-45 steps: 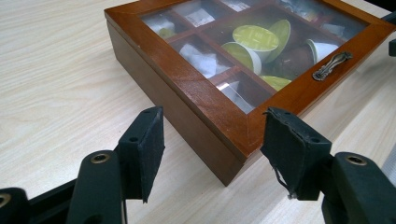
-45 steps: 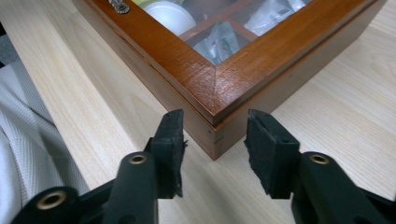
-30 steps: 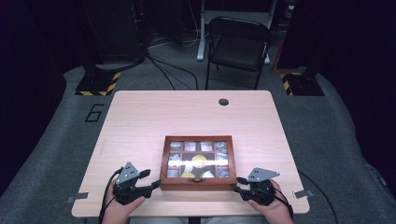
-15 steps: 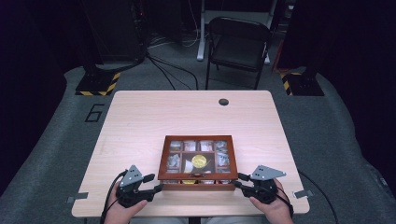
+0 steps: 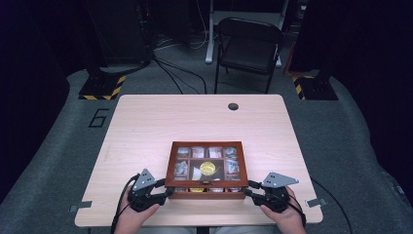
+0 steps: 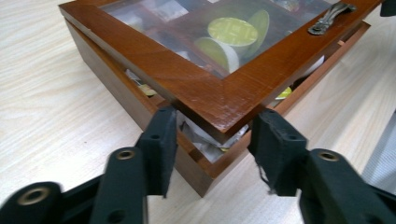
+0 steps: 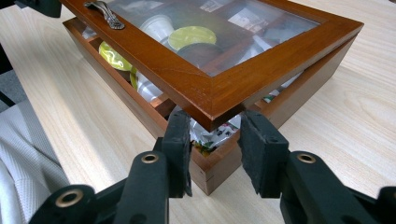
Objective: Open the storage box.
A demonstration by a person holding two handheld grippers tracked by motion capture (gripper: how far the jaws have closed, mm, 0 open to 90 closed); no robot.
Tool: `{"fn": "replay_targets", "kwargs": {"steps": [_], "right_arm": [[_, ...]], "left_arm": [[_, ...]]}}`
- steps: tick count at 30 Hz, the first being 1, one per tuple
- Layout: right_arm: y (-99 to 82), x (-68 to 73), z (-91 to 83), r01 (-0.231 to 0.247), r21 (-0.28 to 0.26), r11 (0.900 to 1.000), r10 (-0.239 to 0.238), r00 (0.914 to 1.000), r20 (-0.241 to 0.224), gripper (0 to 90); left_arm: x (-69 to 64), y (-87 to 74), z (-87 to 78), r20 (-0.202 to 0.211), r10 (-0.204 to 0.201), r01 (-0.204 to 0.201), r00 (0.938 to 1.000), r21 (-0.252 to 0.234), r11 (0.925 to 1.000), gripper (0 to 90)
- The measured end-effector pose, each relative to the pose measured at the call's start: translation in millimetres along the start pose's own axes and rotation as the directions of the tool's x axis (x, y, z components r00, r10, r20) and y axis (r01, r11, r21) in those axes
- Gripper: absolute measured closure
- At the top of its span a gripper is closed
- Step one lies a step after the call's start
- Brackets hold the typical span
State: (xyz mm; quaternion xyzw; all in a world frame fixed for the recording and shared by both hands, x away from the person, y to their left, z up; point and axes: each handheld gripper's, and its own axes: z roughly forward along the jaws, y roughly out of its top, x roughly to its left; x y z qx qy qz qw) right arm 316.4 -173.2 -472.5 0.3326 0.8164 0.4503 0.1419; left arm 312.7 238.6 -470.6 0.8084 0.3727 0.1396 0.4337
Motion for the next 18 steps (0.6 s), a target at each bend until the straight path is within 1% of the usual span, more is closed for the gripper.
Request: {"fn": "replay_targets", "kwargs": {"steps": [2, 3, 4, 5, 6, 9, 10, 11, 12, 13, 14, 15, 16, 17, 18], "right_arm": [[1.6, -1.3, -1.3, -0.002, -0.013, 0.9999, 0.002, 1.0, 0.0, 60.8], [1.6, -1.3, -1.3, -0.002, -0.013, 0.9999, 0.002, 1.0, 0.0, 60.8], [4.6, -0.9, -3.9, -0.005, -0.022, 0.9997, 0.005, 1.0, 0.002, 59.4], [5.9, -1.1, -4.4, -0.003, -0.025, 0.9997, 0.003, 0.9999, 0.011, 58.7], [7.7, -1.5, -5.1, -0.005, -0.023, 0.9997, 0.006, 0.9999, 0.012, 58.0], [14.2, -2.5, -7.0, -0.004, -0.04, 0.9992, 0.004, 0.9998, 0.02, 56.6], [14.2, -2.5, -7.0, -0.004, -0.04, 0.9992, 0.004, 0.9998, 0.02, 56.6], [20.5, -3.8, -8.9, -0.01, -0.055, 0.9985, 0.011, 0.9998, 0.016, 56.2], [20.5, -3.8, -8.9, -0.01, -0.055, 0.9985, 0.011, 0.9998, 0.016, 56.2], [26.8, -5.7, -10.2, -0.01, -0.064, 0.9979, 0.011, 0.9997, 0.02, 56.2], [29.3, -6.3, -10.7, -0.008, -0.066, 0.9978, 0.009, 0.9997, 0.021, 56.2], [32.7, -7.1, -10.9, -0.006, -0.072, 0.9974, 0.007, 0.9998, 0.018, 55.9], [36.3, -7.9, -10.9, -0.006, -0.076, 0.9971, 0.007, 0.9997, 0.024, 55.4], [39.9, -9.1, -11.0, -0.004, -0.078, 0.997, 0.006, 0.9996, 0.026, 54.8], [43.7, -10.3, -11.1, -0.006, -0.083, 0.9965, 0.009, 0.9995, 0.03, 54.1]], "left_arm": [[-0.3, 2.5, -1.5, -0.009, 0.008, -0.008, 0.9999, -0.011, 0.9999, 47.7], [-0.3, 2.5, -1.5, -0.009, 0.008, -0.008, 0.9999, -0.011, 0.9999, 47.5], [-0.3, 3.9, -2.0, -0.009, 0.0, 0.0, 1.0, -0.022, 0.9998, 46.8], [0.3, 6.8, -3.3, -0.014, 0.003, -0.004, 0.9999, -0.027, 0.9996, 46.3], [0.8, 8.5, -3.6, -0.024, 0.014, -0.015, 0.9996, -0.036, 0.9992, 45.4], [1.4, 12.8, -6.0, -0.027, 0.025, -0.026, 0.9993, -0.048, 0.9985, 45.0], [2.3, 15.6, -8.1, -0.022, 0.034, -0.035, 0.9992, -0.049, 0.9982, 45.0], [2.4, 20.4, -9.9, -0.037, 0.039, -0.041, 0.9986, -0.076, 0.9963, 45.0], [2.4, 20.4, -9.9, -0.037, 0.039, -0.041, 0.9986, -0.076, 0.9963, 45.0], [3.1, 24.0, -11.5, -0.037, 0.041, -0.044, 0.9985, -0.081, 0.9957, 45.1], [4.1, 29.4, -12.6, -0.043, 0.037, -0.041, 0.9984, -0.098, 0.9943, 45.1], [5.2, 32.8, -13.6, -0.043, 0.04, -0.044, 0.9983, -0.102, 0.9938, 45.0], [5.2, 32.8, -13.6, -0.043, 0.04, -0.044, 0.9983, -0.102, 0.9938, 45.0], [7.5, 40.0, -15.1, -0.041, 0.043, -0.048, 0.9982, -0.108, 0.993, 44.9], [8.5, 43.7, -15.8, -0.042, 0.044, -0.049, 0.9981, -0.115, 0.9921, 45.0]]}}
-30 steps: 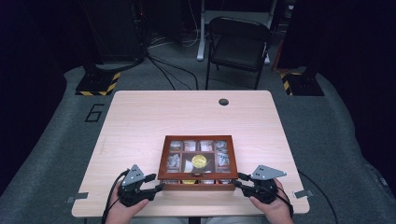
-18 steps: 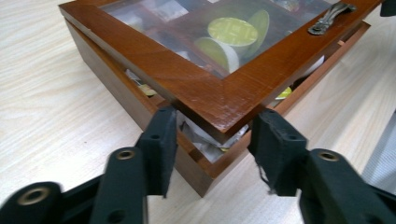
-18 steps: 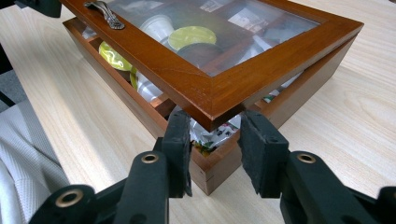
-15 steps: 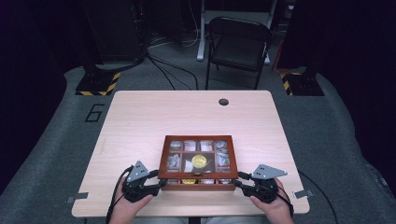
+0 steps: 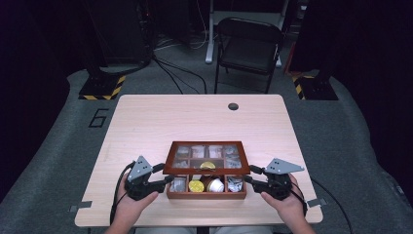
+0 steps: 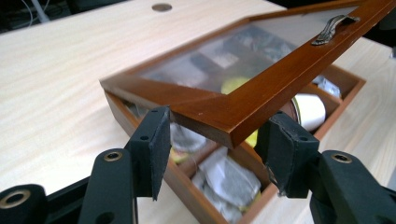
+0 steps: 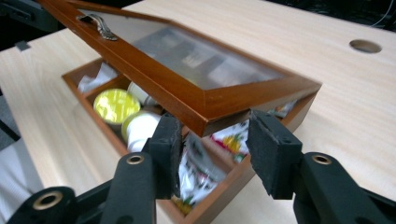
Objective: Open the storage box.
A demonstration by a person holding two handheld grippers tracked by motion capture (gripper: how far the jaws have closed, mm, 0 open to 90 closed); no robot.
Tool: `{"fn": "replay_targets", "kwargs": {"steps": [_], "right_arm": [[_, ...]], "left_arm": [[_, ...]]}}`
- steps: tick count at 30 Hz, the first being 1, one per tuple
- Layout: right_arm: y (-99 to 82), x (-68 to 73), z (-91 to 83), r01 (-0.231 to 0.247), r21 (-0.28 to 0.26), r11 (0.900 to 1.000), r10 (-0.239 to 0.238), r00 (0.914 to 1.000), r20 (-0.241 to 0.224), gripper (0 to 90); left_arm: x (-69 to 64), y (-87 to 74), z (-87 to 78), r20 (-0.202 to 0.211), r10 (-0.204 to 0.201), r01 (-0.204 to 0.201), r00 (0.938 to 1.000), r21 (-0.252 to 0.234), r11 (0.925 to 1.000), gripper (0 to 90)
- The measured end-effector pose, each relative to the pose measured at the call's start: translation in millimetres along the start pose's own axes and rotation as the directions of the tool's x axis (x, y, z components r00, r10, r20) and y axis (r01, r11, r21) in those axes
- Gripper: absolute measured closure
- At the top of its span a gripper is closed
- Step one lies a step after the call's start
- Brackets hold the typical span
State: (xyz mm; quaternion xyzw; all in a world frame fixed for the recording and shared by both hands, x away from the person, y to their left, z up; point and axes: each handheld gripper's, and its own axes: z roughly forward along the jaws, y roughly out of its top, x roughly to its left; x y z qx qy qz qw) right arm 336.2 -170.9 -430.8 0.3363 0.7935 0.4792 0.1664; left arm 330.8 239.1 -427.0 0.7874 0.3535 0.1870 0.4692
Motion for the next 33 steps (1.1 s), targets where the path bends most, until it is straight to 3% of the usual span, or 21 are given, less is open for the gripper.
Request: {"fn": "replay_targets", "kwargs": {"steps": [6, 10, 16, 26, 33], "right_arm": [[24.9, -8.5, -0.9, 0.004, -0.022, 0.9997, -0.004, 1.0, 0.001, 53.8], [37.6, -13.1, -0.3, 0.016, -0.032, 0.9994, -0.016, 0.9999, 0.006, 53.6], [59.2, -23.6, 2.5, 0.001, -0.047, 0.9989, -0.001, 1.0, 0.009, 53.6], [78.4, -35.8, 12.8, -0.023, -0.04, 0.9989, 0.024, 0.9995, 0.023, 52.4], [95.0, -45.4, 20.7, -0.018, -0.048, 0.9987, 0.02, 0.999, 0.041, 52.4]], "left_arm": [[4.9, 25.9, 0.1, -0.024, 0.047, -0.047, 0.9986, -0.018, 0.9987, 43.6], [9.9, 36.8, 1.4, -0.026, 0.046, -0.047, 0.9986, -0.028, 0.9985, 43.3], [24.0, 53.9, 6.3, -0.014, 0.004, -0.005, 0.9999, -0.056, 0.9984, 43.3], [36.9, 71.4, 14.0, -0.017, -0.01, 0.009, 0.9998, -0.067, 0.9977, 43.4], [49.8, 82.2, 25.1, -0.01, -0.064, 0.062, 0.9979, -0.09, 0.9939, 43.6]]}}
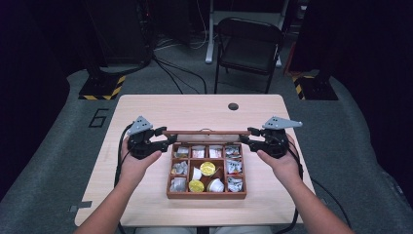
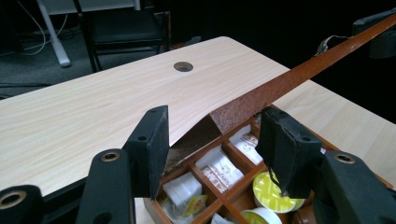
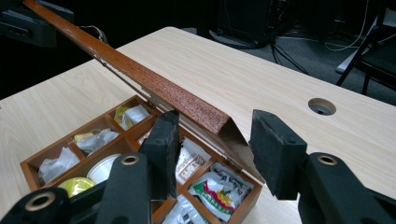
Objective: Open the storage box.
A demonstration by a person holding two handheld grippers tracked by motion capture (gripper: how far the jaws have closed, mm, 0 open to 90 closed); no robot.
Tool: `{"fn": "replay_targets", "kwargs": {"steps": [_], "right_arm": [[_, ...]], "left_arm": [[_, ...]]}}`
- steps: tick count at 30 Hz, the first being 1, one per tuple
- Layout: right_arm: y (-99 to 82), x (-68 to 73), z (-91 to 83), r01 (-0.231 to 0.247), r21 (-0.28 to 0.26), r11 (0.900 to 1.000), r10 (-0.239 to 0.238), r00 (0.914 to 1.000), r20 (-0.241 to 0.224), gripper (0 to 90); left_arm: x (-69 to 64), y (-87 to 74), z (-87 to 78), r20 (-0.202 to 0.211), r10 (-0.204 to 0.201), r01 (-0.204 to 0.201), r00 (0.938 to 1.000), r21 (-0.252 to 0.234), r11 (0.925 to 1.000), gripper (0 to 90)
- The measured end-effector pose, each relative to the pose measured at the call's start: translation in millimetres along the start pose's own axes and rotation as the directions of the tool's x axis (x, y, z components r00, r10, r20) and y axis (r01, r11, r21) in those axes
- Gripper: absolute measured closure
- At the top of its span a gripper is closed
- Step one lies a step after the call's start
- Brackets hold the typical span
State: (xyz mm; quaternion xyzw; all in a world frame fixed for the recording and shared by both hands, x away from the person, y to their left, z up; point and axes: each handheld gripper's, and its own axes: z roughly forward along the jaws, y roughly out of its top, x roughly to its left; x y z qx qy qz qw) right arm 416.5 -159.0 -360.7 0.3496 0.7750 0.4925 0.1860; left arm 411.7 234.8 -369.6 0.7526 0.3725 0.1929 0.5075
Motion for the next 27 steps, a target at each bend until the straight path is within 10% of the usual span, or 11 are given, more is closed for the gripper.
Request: {"fn": "replay_targets", "kwargs": {"steps": [27], "right_arm": [[12.1, -20.1, 24.0, -0.056, 0.003, 0.9984, 0.056, 0.9982, 0.023, 47.3]], "left_arm": [[19.9, 6.7, 26.9, -0.014, -0.075, 0.076, 0.997, 0.003, 0.9971, 41.3]]}}
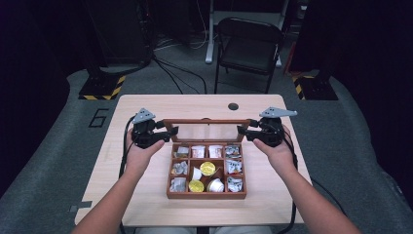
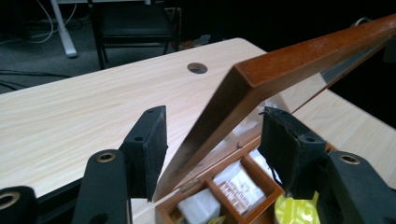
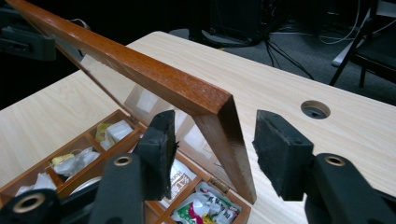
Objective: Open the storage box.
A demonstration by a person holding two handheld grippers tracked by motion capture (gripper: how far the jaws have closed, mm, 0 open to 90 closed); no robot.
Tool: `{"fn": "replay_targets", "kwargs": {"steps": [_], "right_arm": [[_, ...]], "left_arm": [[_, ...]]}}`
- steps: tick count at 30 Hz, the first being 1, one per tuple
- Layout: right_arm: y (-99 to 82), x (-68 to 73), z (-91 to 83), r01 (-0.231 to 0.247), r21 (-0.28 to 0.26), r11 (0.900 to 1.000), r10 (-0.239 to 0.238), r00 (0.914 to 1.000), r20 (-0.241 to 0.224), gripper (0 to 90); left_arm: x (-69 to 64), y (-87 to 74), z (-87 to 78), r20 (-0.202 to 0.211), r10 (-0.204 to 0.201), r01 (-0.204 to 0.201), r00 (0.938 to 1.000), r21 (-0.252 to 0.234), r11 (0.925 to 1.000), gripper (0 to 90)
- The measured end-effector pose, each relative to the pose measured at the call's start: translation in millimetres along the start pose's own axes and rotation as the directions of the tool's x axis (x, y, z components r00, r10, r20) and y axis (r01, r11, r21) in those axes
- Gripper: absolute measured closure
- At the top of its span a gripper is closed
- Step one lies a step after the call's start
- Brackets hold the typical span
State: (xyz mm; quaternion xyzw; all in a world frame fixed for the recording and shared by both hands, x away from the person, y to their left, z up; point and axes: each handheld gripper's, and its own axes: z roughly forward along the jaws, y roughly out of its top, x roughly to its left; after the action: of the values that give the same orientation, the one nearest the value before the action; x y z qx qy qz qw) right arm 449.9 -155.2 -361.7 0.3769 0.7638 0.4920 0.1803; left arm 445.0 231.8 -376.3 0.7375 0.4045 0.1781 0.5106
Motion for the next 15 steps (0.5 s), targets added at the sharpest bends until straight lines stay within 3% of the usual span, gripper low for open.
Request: {"fn": "replay_targets", "kwargs": {"steps": [5, 15], "right_arm": [[2.0, -3.0, 3.8, -0.02, -0.01, 0.9998, 0.02, 0.9998, 0.009, 47.3], [-0.3, -2.4, 12.9, -0.032, -0.011, 0.9994, 0.032, 0.9992, 0.022, 46.0]], "left_arm": [[-6.0, 3.7, 9.9, -0.026, 0.031, -0.031, 0.9992, 0.003, 0.9995, 38.3], [-5.6, 3.9, 19.5, -0.039, 0.026, -0.027, 0.9989, -0.009, 0.9996, 35.9]]}}
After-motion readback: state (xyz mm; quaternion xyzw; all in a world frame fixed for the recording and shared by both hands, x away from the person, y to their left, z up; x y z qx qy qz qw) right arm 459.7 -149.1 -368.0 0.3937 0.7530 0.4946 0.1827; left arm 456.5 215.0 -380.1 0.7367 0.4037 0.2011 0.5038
